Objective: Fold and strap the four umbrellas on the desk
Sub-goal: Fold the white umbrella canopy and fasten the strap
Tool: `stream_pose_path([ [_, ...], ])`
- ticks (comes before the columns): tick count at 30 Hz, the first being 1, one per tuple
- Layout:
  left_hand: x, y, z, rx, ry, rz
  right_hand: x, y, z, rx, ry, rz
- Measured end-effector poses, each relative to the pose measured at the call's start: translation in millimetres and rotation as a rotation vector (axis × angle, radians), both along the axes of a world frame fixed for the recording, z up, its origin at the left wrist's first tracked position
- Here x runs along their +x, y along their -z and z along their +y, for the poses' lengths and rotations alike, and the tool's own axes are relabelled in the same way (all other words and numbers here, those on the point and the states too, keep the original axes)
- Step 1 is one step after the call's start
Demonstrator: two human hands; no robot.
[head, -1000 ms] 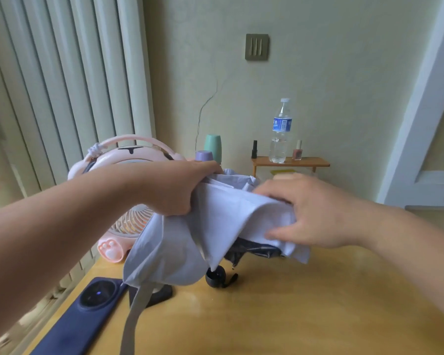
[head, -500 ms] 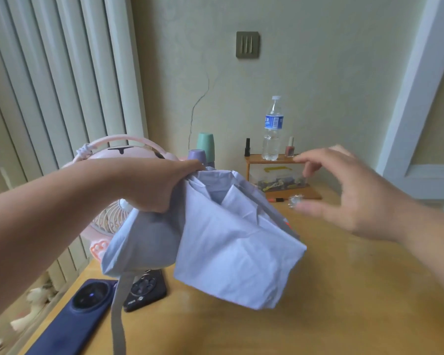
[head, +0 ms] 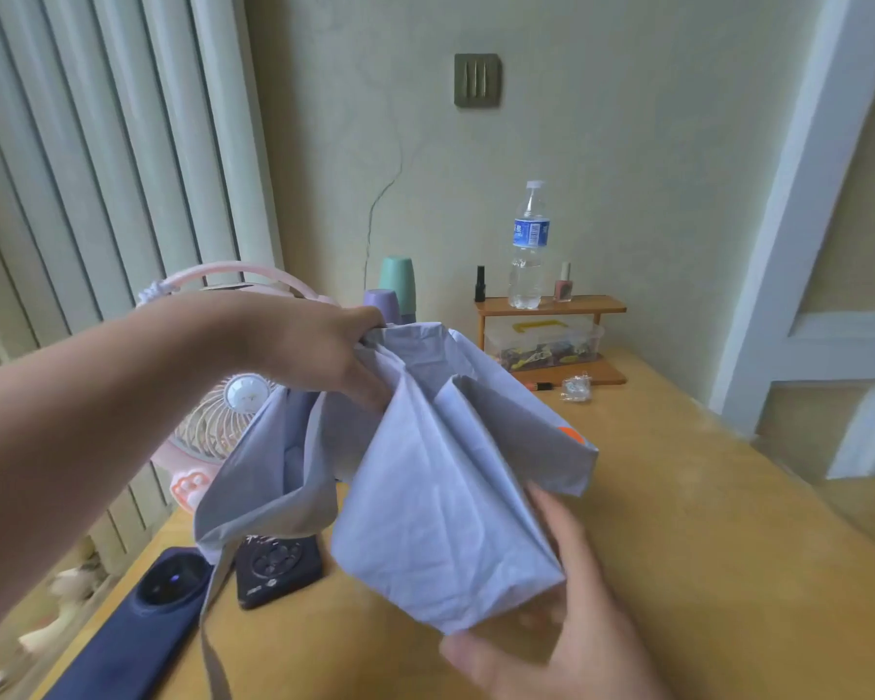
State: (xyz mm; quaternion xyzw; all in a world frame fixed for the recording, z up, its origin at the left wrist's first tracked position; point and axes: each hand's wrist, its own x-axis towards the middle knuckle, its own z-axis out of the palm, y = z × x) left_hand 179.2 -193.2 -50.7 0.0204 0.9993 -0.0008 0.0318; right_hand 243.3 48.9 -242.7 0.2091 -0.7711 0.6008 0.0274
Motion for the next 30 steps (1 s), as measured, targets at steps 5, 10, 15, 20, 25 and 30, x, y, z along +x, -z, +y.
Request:
stream_pose_path([
  [5,1,9,13,0.064,-0.02,0.115,-41,-20,12,-0.343,-0.057,-0.376],
  [10,5,13,21,0.052,-0.009,0.214,-70,-40,42,-0.703,-0.559,-0.862],
  [15,4,13,24,0.009,0.058,0.218,-83,-41,45,-0.87,-0.438,-0.783],
  [20,6,11,25,-0.006,0.085,0.229,-98,-51,64,-0.825,-0.341,-0.799],
  [25,10,10,29,0.009,0.138,0.242,-119,-67,75,-0.978,0.0,-0.756],
  [30,3,17,39,0.074,0.175,0.311,-127,-64,70,-0.813,0.064,-0.743],
])
